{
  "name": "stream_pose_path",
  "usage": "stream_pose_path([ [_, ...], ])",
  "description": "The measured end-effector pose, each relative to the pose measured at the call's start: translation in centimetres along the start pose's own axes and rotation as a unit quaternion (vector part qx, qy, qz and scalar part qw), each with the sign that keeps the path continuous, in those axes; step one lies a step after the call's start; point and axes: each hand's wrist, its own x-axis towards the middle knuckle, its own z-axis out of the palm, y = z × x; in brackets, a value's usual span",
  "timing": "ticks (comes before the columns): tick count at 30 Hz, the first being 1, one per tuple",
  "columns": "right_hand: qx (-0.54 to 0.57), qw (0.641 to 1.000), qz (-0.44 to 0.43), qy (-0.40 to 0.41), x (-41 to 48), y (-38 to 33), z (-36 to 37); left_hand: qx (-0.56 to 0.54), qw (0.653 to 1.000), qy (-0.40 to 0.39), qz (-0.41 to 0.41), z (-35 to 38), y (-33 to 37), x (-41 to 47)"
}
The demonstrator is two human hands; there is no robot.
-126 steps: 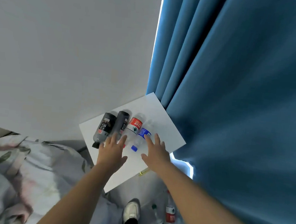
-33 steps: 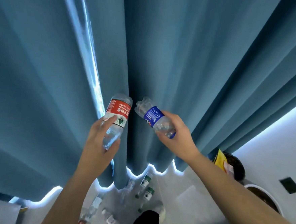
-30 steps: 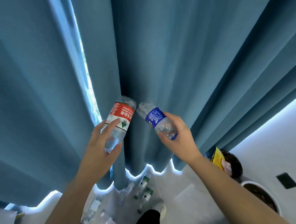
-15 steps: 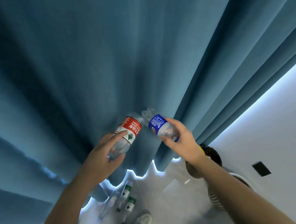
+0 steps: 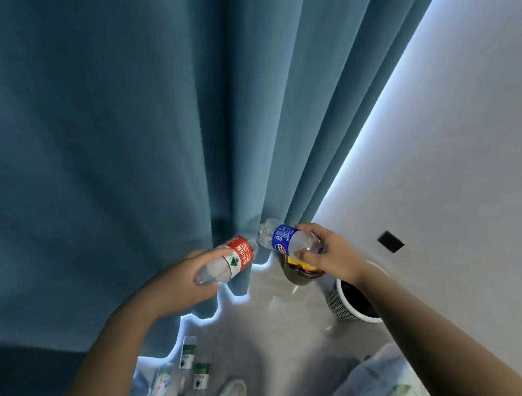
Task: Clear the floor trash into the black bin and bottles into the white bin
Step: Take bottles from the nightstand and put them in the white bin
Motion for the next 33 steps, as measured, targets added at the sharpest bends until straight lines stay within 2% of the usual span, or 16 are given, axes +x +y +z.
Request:
stream_pose_path([
  [5, -0.002, 1.000, 0.022, 0.018, -0.6, 5.3, -4.9, 0.027, 1.000, -0.015, 0.003, 3.7, 4.5, 5.3],
  [13, -0.085, 0.995, 0.029, 0.037, -2.1, 12.6, -15.7, 0.077, 0.997, -0.022, -0.015, 12.8, 12.3, 11.9],
  [17, -0.125, 0.988, 0.073, 0.059, -3.5, 16.6, -19.2, 0.111, 0.994, -0.002, -0.003, 16.2, 15.9, 15.0],
  [24, -0.101, 0.972, 0.189, 0.099, -4.8, 24.1, -22.6, 0.109, 0.994, -0.011, 0.000, 21.7, 20.1, 23.5],
  [27, -0.101, 0.963, 0.230, 0.100, -3.9, 27.0, -23.3, 0.138, 0.990, -0.036, 0.015, 24.5, 20.7, 28.2],
  [30, -0.101, 0.956, 0.261, 0.085, -2.4, 30.1, -24.0, 0.173, 0.980, -0.094, 0.027, 27.7, 20.3, 33.3],
  [33, -0.094, 0.949, 0.296, 0.058, 0.2, 34.4, -23.9, 0.268, 0.947, -0.166, 0.053, 32.3, 18.9, 38.6],
])
